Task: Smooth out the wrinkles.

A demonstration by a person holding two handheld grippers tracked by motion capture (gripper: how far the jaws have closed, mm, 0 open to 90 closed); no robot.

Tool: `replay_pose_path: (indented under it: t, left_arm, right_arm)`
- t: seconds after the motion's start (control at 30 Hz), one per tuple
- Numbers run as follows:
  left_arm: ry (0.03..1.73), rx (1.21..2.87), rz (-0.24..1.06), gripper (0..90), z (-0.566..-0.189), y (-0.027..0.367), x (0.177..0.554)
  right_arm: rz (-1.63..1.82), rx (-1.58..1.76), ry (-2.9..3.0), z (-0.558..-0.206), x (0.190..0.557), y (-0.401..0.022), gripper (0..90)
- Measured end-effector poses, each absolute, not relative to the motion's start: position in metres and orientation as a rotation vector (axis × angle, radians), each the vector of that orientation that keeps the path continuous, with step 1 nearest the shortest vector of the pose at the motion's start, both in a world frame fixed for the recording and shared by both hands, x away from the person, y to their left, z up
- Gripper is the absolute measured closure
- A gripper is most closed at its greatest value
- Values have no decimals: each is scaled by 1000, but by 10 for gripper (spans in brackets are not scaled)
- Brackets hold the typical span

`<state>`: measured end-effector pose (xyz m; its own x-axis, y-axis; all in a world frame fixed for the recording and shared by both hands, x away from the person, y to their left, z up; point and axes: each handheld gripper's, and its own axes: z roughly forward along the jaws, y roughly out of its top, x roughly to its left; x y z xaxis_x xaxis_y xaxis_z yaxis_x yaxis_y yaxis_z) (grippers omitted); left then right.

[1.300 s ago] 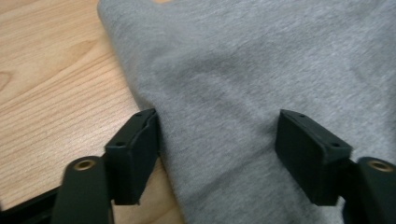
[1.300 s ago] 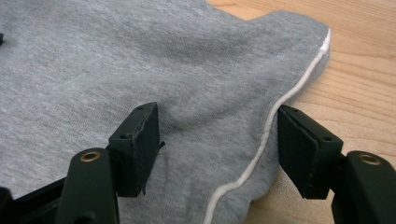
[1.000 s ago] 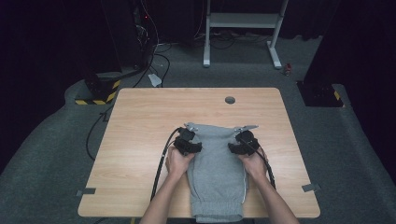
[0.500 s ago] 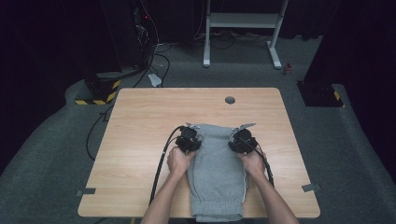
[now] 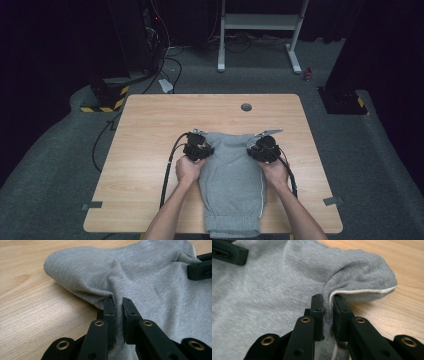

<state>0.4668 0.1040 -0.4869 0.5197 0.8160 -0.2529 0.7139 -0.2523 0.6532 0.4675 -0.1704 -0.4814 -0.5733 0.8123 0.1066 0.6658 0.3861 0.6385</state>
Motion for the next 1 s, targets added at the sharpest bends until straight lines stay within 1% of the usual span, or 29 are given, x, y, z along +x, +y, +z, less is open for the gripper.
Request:
replay_pose_path:
  t: [0.2,0.3,0.53,0.63,0.77,0.9,1.0]
  left_arm:
    - [1177,2020,223,832,-467,102,461]
    - [1174,2004,209,832,-461,105,460]
    - [1154,1990,232,833,-444,107,463]
    - [1162,2002,230,833,-440,107,468]
    - [1193,1972,240,833,-430,113,480]
    - [1198,1934,287,833,-407,116,490]
    - [1166,1903,348,833,-380,116,494]
  right_arm:
    - [1027,1314,2408,-469,463,-177,799]
    - [1041,1280,2402,-460,462,-180,800]
    - [1054,1264,2392,-442,462,-182,802]
    - [973,1242,2415,-436,473,-176,804]
    - [937,1208,2395,-423,490,-168,806]
    - [954,1199,2355,-401,502,-164,806]
    - [990,1164,2310,-381,506,-163,805]
